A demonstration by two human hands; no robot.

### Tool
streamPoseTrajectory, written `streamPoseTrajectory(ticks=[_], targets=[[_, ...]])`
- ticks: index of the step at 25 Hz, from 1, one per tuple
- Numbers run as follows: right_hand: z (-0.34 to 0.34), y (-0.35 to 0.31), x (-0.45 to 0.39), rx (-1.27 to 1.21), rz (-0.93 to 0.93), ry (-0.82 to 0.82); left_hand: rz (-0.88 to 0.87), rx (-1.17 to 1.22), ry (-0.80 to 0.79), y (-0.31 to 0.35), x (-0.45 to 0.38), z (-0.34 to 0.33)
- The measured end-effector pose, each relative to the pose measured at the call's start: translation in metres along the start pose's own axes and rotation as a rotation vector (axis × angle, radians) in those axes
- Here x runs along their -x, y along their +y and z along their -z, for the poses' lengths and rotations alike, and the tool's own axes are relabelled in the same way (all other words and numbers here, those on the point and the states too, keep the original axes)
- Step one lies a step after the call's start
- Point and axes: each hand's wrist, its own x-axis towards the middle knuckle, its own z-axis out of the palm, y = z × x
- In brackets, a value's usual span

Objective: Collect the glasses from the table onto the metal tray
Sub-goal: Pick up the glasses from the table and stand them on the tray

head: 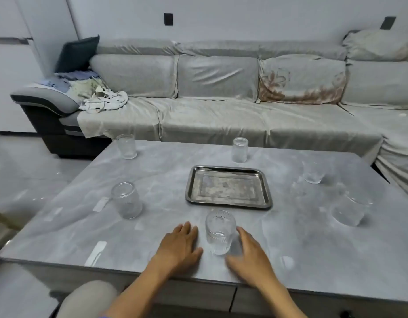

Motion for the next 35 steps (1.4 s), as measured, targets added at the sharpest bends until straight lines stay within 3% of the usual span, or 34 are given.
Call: streamPoseTrajectory(ticks=[2, 4, 6, 11, 15, 18, 22, 35], targets=[[-0.012, -0.006, -0.008, -0.273, 0.036, 0.021, -0.034, 0.006, 0.065, -0.006, -0.013, 0.007], [-0.026, -0.016, -0.016, -0.352, 0.015, 0.097, -0.006, 0.110, 0.088, -0.017, -0.029, 0.016], [-0.026, -0.021, -0.025, -0.307, -0.018, 0.154, 0.077, 0.333, 0.101, -0.030, -0.049, 0.023], [0.025, -0.045, -0.106, -0.307, 0.045, 0.005, 0.331, 0.714, 0.233, -0.061, -0.122, 0.047], [0.064, -0.072, -0.191, -0.347, 0.080, 0.164, 0.363, 0.904, 0.183, -0.061, -0.162, 0.045], [0.071, -0.084, -0.244, -0.310, 0.098, 0.238, 0.352, 0.900, 0.132, -0.057, -0.177, 0.041], [0.049, -0.090, -0.281, -0.061, 0.200, 0.240, 0.339, 0.876, 0.155, -0.062, -0.183, 0.036], [0.002, -0.084, -0.309, 0.128, 0.278, 0.204, 0.307, 0.855, 0.153, -0.068, -0.190, 0.030]])
